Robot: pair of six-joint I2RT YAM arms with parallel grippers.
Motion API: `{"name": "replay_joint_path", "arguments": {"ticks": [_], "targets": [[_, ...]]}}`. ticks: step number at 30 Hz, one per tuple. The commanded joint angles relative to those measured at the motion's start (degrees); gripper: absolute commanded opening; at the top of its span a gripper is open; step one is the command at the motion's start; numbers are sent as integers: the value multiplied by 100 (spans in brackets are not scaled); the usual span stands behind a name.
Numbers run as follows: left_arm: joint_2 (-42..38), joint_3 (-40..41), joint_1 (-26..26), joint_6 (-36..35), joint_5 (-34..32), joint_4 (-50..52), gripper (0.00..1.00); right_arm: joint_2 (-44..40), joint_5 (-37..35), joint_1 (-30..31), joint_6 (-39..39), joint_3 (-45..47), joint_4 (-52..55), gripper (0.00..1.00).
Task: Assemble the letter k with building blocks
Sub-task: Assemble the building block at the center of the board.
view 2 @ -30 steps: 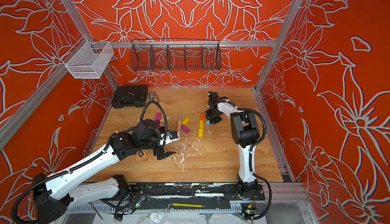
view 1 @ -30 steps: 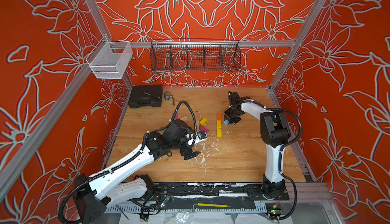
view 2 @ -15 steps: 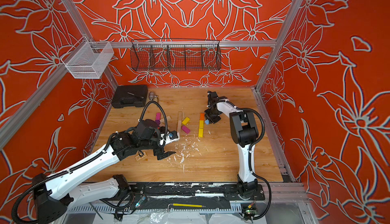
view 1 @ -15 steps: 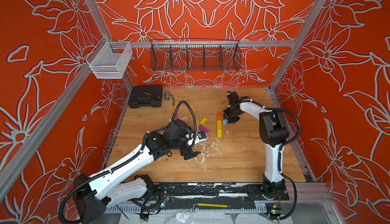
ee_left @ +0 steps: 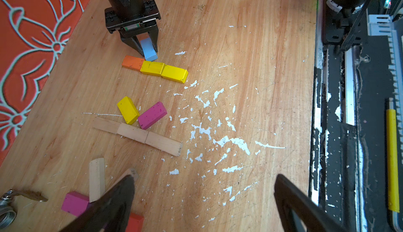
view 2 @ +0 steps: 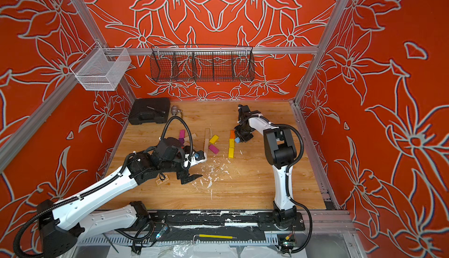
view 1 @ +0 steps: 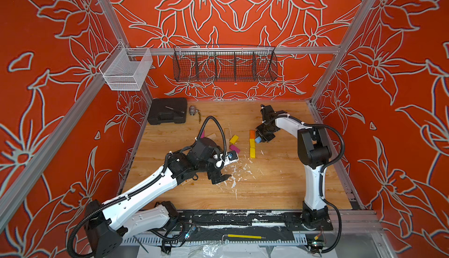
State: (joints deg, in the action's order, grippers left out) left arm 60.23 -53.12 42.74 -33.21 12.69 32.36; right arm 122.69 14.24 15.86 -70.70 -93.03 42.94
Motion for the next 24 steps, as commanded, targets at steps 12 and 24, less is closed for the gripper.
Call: {"name": "replay_joint_path", "arguments": {"ticks": [12, 24], "targets": [[-46, 49, -20, -20, -51, 66, 97, -184, -78, 46, 44, 35, 156, 43], [213, -159, -287, 1219, -454, -347, 97, -1770, -1313, 498, 2111, 854, 394, 51]]}}
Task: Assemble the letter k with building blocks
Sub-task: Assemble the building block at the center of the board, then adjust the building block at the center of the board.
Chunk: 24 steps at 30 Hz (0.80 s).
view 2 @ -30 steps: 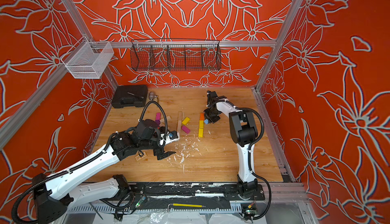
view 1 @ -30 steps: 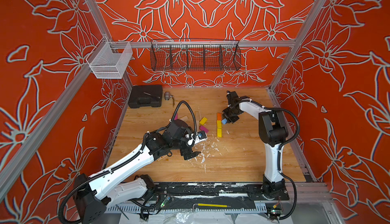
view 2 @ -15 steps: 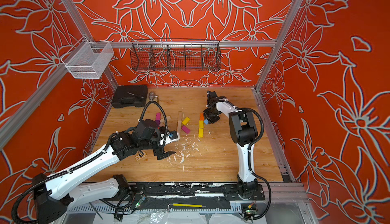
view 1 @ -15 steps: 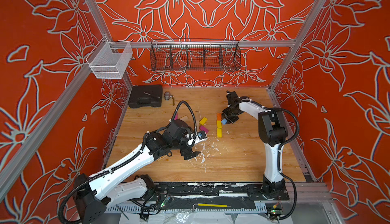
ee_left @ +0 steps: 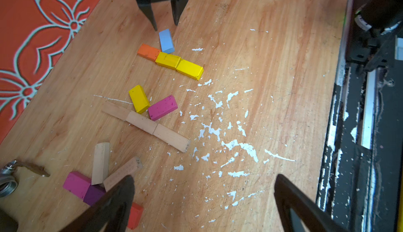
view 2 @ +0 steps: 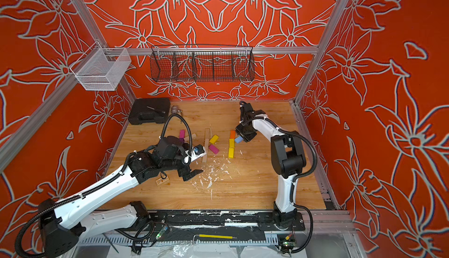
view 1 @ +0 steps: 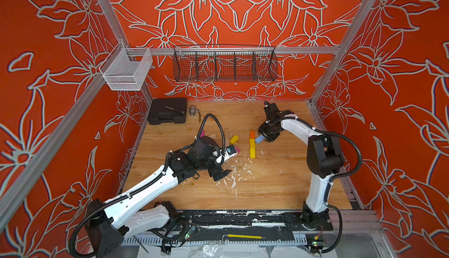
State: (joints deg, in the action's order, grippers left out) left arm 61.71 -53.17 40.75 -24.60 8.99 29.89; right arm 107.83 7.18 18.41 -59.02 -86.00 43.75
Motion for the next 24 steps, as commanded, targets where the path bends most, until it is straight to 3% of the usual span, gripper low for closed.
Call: {"name": "replay_joint_path", "arguments": {"ticks": [1, 8, 17, 24], "targets": [[77, -166, -105, 368, -74, -81, 97, -353, -706, 374, 1288, 177, 373, 52], [65, -205, -156, -181, 529, 226, 97, -377, -989, 991, 2342, 206, 488, 58], [-73, -145, -155, -348, 757, 254, 98, 376, -1255, 1067, 2494, -171, 429, 60], [-98, -134, -155, -396, 797, 254, 97, 578, -1079, 1072, 2506, -136, 71, 59]]}}
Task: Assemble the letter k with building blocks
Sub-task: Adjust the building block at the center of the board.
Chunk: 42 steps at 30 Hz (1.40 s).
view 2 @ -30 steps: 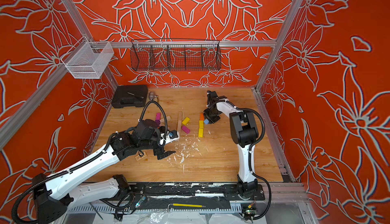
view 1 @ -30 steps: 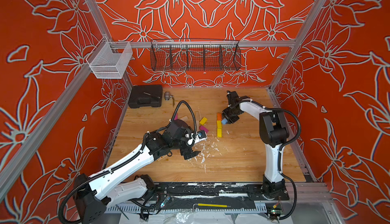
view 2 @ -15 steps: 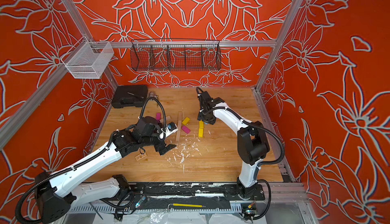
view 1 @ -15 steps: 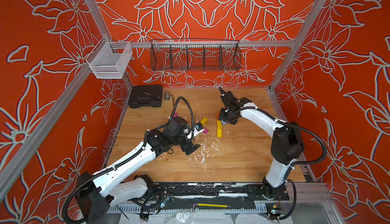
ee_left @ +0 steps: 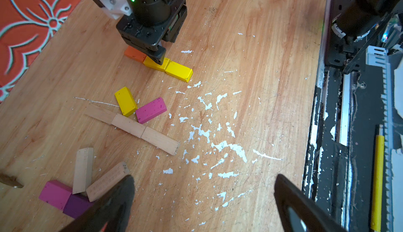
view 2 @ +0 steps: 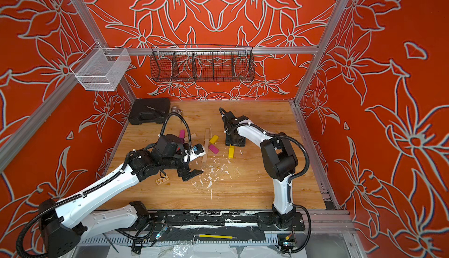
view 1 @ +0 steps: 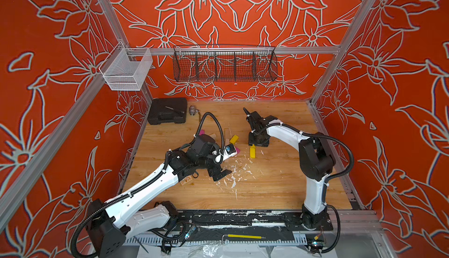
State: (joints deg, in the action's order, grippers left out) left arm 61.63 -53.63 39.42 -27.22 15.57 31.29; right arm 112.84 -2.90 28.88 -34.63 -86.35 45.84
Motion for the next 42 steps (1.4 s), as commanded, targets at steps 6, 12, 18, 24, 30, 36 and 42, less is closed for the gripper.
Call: {"name": "replay_joint_path", "arguments": {"ticks": [6, 12, 18, 24, 30, 36, 42], "targets": [[-89, -94, -22, -135, 136, 123, 97, 327, -174, 25, -47, -288, -141, 56], [-132, -67, -22, -139, 144, 106, 97, 584, -159, 20, -148, -505, -130, 53], [-130, -69, -22, -139, 137, 97, 97, 671, -132, 14, -243, -514, -182, 49], [-107, -69, -22, -123, 142, 97, 97, 757, -171, 16, -430, -542, -128, 45], [-98, -82, -22, -130, 140, 106, 97, 789, -192, 16, -540, -523, -141, 42], [-98, -78, -21, -130, 122, 123, 97, 789, -223, 16, -648, -498, -137, 39], [-89, -87, -20, -131, 113, 132, 97, 795, -212, 16, -727, -497, -146, 38]]}}
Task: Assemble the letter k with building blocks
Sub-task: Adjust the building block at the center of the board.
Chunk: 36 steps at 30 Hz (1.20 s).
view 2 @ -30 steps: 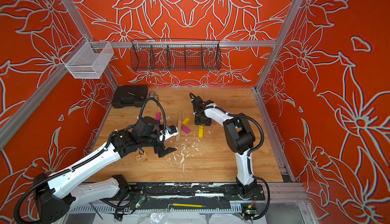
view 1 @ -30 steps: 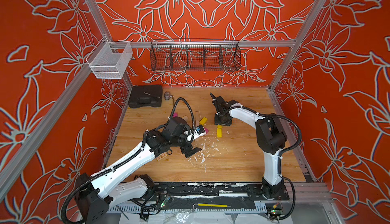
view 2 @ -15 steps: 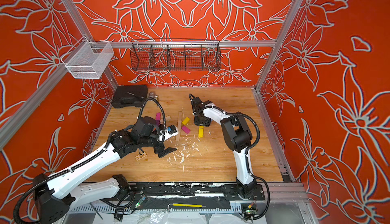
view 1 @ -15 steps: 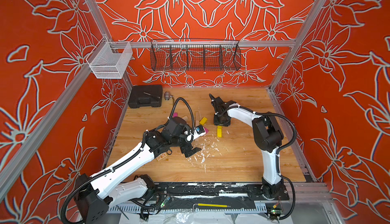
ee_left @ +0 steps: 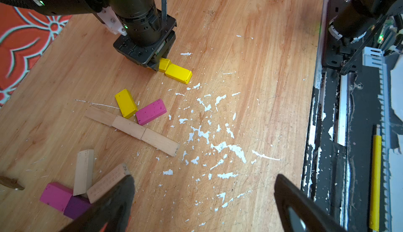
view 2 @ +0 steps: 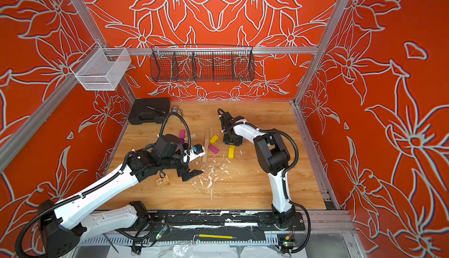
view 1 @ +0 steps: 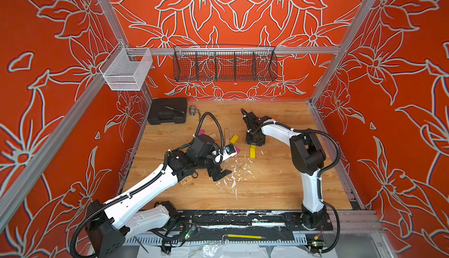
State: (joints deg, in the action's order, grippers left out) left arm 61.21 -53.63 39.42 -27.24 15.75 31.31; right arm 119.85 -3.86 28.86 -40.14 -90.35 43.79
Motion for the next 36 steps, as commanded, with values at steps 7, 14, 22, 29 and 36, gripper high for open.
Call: {"name": "replay_joint_path", "arguments": {"ticks": [7, 14, 22, 29, 36], "targets": [[-46, -87, -18, -133, 83, 139, 97, 82, -102, 23, -168, -119, 94, 41], [-48, -87, -22, -132, 77, 147, 97, 66, -8, -10, -263, -51, 51, 43], [-48, -88, -18, -132, 63, 156, 97, 65, 139, -50, -484, -18, -33, 40], [-57, -89, -22, -140, 61, 156, 97, 73, 99, -53, -514, -1, 4, 39], [-47, -89, -22, -142, 70, 156, 97, 32, 96, -56, -486, -22, 46, 43]]}}
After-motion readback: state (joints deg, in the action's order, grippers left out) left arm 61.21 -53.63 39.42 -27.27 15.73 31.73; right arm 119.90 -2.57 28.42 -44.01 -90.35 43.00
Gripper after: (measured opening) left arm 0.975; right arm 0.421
